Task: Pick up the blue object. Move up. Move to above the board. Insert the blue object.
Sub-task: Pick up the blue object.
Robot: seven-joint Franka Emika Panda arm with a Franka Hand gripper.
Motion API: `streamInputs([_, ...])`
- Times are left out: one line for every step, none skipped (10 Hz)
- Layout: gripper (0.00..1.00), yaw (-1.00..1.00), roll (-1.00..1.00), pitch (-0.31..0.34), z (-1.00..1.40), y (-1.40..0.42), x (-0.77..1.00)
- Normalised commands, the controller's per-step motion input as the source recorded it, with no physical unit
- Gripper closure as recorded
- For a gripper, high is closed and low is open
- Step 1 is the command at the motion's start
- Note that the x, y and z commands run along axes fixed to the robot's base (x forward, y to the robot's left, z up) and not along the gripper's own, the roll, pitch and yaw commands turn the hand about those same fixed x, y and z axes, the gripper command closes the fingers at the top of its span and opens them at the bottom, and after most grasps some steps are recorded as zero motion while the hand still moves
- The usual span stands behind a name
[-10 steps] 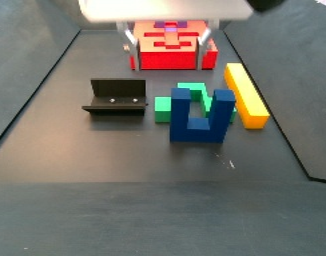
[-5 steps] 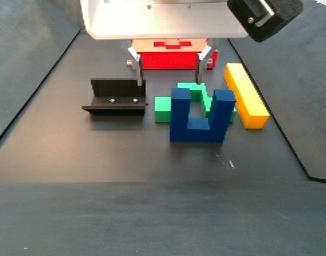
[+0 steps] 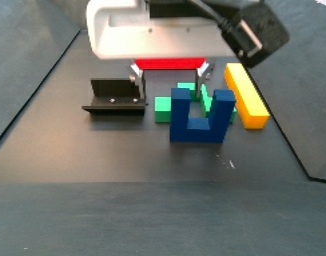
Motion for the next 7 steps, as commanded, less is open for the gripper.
streamInputs([0.00, -0.06, 0.20, 0.000, -0.37, 0.00, -0.02])
streamInputs([0.00, -0.06, 0.19, 0.000, -0.35, 0.00, -0.03])
streamInputs([0.00, -0.06, 0.19, 0.000, -0.35, 0.01, -0.04])
streamInputs([0.00, -0.04, 0.18, 0.000, -0.34, 0.04, -0.02])
streamInputs([0.00, -0.01, 0.17, 0.000, -0.33, 0.03, 0.00])
streamInputs([0.00, 0.00, 0.10, -0.001, -0.23, 0.00, 0.00])
streamInputs([0.00, 0.00, 0.05, 0.000, -0.07, 0.00, 0.01])
